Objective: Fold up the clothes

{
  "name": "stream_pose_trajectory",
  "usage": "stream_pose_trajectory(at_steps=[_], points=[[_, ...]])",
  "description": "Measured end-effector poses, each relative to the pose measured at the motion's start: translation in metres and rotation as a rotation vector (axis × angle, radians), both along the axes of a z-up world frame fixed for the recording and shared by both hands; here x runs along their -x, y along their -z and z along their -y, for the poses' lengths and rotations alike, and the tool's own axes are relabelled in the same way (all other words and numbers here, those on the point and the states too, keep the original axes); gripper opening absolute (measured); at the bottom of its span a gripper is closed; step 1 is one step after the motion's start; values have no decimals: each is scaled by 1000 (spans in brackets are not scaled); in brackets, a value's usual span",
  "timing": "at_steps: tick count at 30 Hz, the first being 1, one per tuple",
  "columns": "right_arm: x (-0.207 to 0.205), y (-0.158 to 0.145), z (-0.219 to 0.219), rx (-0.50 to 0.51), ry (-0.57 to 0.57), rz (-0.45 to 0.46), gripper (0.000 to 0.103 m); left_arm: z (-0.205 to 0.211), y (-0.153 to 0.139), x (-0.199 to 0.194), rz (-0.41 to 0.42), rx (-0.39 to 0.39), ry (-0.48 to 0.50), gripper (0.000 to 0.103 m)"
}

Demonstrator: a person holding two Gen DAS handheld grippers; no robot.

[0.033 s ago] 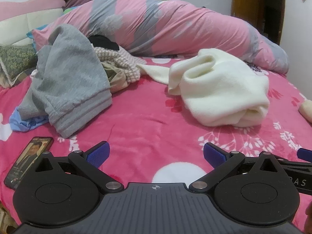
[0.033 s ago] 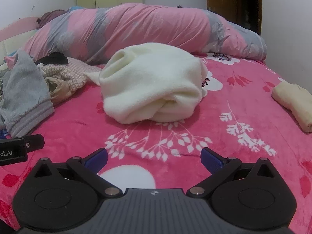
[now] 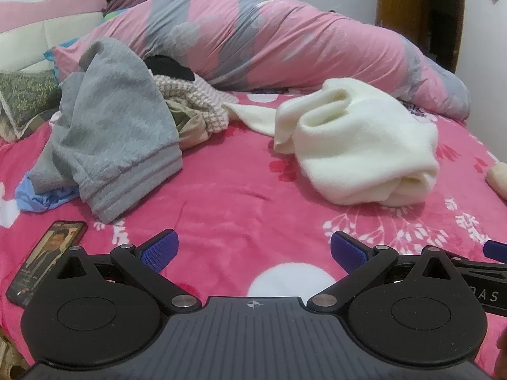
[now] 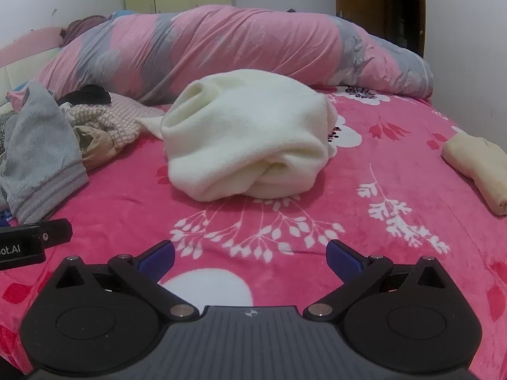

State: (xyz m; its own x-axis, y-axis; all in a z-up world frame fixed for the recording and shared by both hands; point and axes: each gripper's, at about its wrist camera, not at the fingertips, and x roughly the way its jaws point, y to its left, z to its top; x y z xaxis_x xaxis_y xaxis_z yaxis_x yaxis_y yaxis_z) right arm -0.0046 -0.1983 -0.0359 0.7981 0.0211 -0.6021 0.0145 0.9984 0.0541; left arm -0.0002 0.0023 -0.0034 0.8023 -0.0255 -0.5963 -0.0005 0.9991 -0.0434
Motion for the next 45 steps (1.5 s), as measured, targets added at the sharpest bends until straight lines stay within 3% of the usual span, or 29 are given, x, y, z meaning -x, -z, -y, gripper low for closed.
stream_pose_trajectory(at_steps=[11, 19, 29, 32, 45], points=[[-2, 10, -2, 11, 24, -5, 103, -15, 22, 1, 30, 29, 15, 103], [1, 6, 1, 7, 38, -20, 103, -21, 25, 2, 6, 79, 5, 103], [1, 4, 4, 4, 68, -23, 103, -11, 27, 4, -63, 66, 15, 103], [0, 3, 5, 7, 78, -30, 103, -9, 24, 2, -60, 21, -12, 103], [-1, -2, 2, 11, 75, -29, 103, -7, 19, -2, -62, 2, -17, 103]])
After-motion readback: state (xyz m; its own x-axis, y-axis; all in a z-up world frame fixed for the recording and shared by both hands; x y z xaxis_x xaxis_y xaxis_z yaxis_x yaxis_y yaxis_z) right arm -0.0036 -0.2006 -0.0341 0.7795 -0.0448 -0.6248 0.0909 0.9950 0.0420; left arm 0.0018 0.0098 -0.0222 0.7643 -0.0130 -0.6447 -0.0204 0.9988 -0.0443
